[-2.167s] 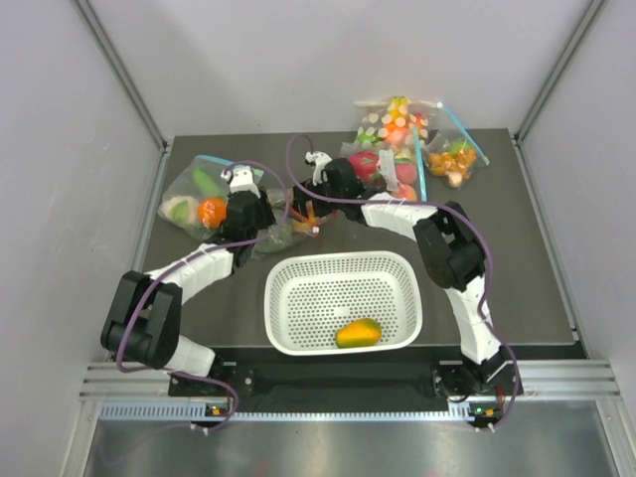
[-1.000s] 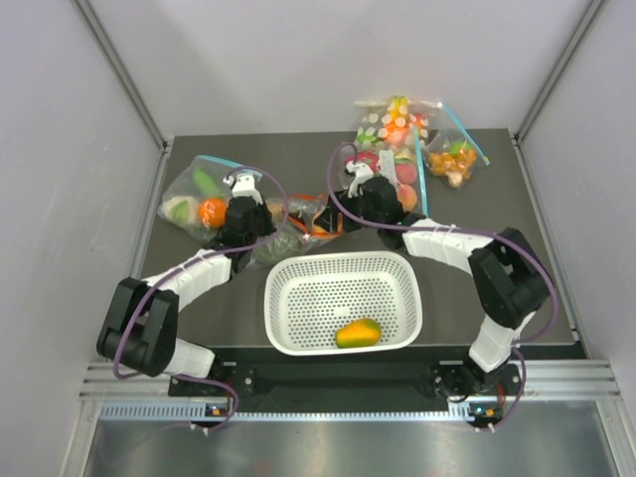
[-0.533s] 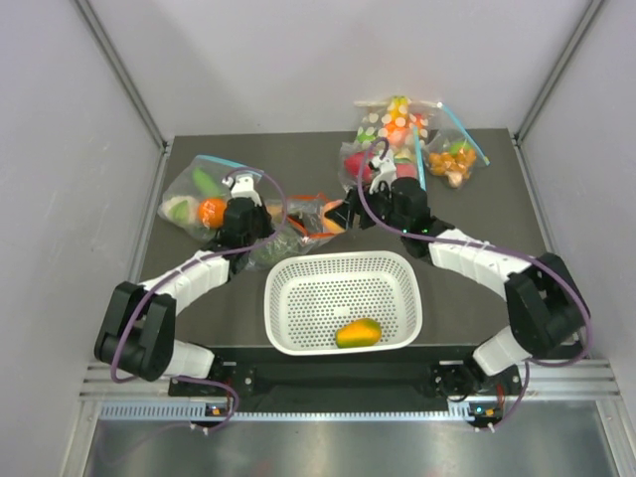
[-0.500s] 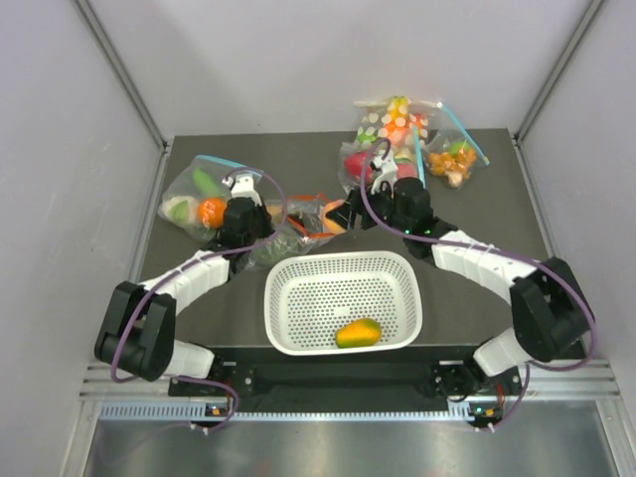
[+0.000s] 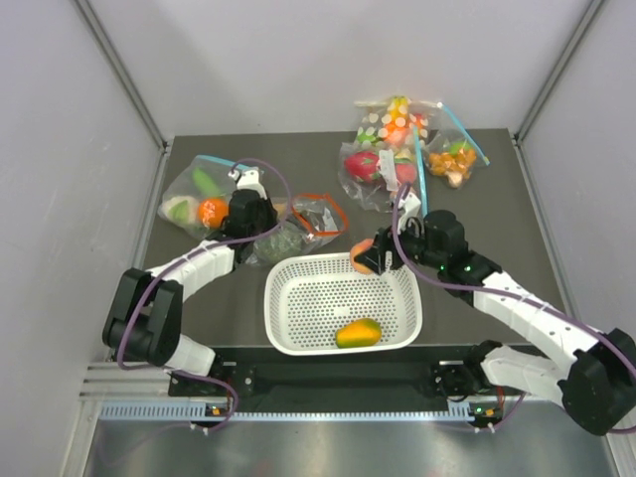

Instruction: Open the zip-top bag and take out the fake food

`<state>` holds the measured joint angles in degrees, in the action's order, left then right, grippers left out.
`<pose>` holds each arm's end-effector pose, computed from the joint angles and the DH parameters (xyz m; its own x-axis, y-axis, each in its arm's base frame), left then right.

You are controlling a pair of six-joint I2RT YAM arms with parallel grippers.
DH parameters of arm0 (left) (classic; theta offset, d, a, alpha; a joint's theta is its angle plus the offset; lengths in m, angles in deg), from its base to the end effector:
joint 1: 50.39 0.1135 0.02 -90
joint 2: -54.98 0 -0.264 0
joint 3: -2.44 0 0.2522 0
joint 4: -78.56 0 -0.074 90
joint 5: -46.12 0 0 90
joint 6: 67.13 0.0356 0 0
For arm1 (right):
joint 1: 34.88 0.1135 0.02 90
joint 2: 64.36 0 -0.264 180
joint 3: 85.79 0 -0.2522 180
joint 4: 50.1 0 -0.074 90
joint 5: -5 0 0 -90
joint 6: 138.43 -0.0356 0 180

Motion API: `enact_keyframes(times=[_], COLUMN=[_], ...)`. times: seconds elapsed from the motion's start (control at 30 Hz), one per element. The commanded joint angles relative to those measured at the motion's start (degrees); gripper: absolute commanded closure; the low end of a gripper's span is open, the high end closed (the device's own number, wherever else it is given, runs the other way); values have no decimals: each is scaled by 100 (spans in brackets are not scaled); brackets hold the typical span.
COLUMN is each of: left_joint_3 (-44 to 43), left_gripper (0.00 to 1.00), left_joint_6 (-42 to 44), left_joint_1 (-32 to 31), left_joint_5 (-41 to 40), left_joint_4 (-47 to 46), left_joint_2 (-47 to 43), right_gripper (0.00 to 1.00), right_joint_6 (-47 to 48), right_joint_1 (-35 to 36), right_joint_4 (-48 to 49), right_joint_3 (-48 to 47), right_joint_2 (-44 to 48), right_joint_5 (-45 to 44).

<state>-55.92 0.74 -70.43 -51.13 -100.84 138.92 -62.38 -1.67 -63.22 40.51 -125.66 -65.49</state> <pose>0.3000 -0.1047 0.2189 -0.4719 -0.2256 -0.8523 0.0602 0.9562 -0.2865 0.1975 0.1435 0.2737 -0.4747 -0.0392 -0.8792 -0.6833 0.6460 0.3402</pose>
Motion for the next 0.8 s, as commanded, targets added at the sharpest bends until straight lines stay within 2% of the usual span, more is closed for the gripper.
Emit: enact_keyframes(times=[0.0,0.13,0.23,0.27,0.33,0.53,0.77], left_joint_3=[-180,-242,-242,-242,-216,-84,-23], left_gripper=[100,100,100,100,100,100,100], left_joint_6=[-107,-142,-142,-142,-125,-64,-11], left_joint_1=[8,8,8,8,8,17,17], left_joint_5=[170,215,215,206,180,136,223], left_joint_4=[315,350,385,403,447,491,499], left_joint_2=[184,193,149,131,88,-123,-255], right_gripper=[68,65,47,37,25,14,9], right_joint_6=[148,112,112,104,86,191,288], right_joint_1=[1,-8,-8,-8,-16,-16,1], right_joint_4=[-512,-697,-759,-741,-715,-802,-1023], right_joint_3=[276,575,646,654,646,462,241], right_joint_2=[337,408,356,347,268,215,223], right_joint_5=[-52,-280,-334,-316,-264,-167,-52])
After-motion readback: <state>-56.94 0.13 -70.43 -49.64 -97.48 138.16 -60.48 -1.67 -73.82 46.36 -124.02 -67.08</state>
